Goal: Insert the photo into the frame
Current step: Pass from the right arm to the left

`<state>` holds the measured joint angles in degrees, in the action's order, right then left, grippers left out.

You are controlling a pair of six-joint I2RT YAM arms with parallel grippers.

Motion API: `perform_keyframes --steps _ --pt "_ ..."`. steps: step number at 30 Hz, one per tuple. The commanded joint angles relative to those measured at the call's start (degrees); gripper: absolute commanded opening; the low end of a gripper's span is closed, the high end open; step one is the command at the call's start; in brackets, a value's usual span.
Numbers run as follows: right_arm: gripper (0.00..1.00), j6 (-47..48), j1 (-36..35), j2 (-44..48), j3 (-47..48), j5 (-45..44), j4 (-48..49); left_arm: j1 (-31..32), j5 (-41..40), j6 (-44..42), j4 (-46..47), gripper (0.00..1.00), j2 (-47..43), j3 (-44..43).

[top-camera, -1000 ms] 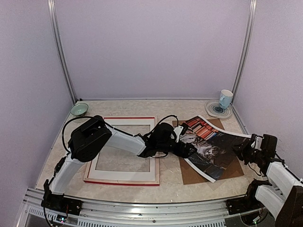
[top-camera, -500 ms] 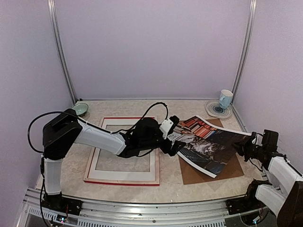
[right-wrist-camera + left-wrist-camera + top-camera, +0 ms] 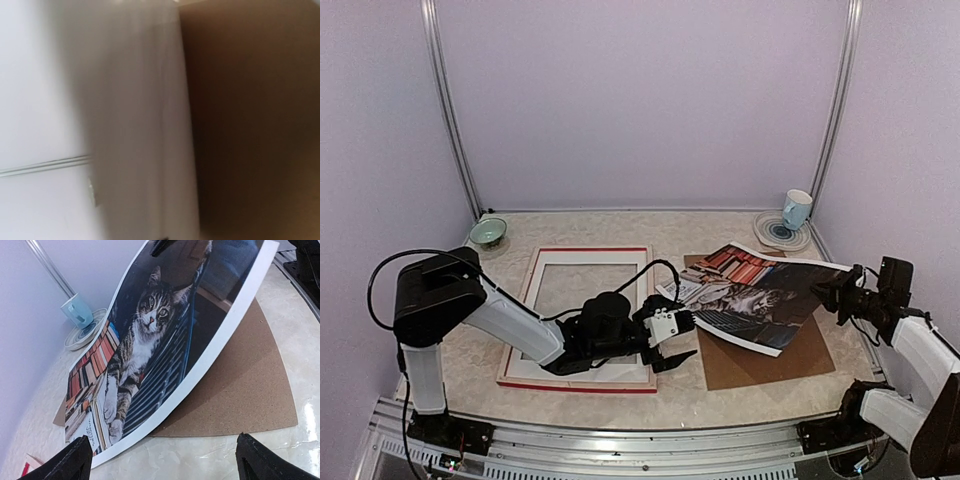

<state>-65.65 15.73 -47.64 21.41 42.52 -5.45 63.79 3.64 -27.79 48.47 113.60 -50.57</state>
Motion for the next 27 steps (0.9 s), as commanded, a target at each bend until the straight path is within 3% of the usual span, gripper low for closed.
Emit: perform_keyframes --steps 1,7,19,27 --pt "0.0 -1.9 -1.4 -0.4 2.7 1.7 1.8 1.5 -0.1 -7.8 2.4 0.99 -1.3 -2.1" --pt "0.0 -3.0 -3.0 0.1 3.8 2.2 1.8 3.4 -6.3 -11.8 1.3 0.99 3.2 -6.8" --pt "0.0 -6.0 -4.0 0.9 4.1 3.7 4.4 5.4 -8.4 -13.3 -0.9 0.97 9.3 -11.5" --pt "0.0 -7.0 -4.7 1.7 4.3 4.3 4.9 5.7 -12.8 -13.6 -2.8 0.87 14.1 -17.0"
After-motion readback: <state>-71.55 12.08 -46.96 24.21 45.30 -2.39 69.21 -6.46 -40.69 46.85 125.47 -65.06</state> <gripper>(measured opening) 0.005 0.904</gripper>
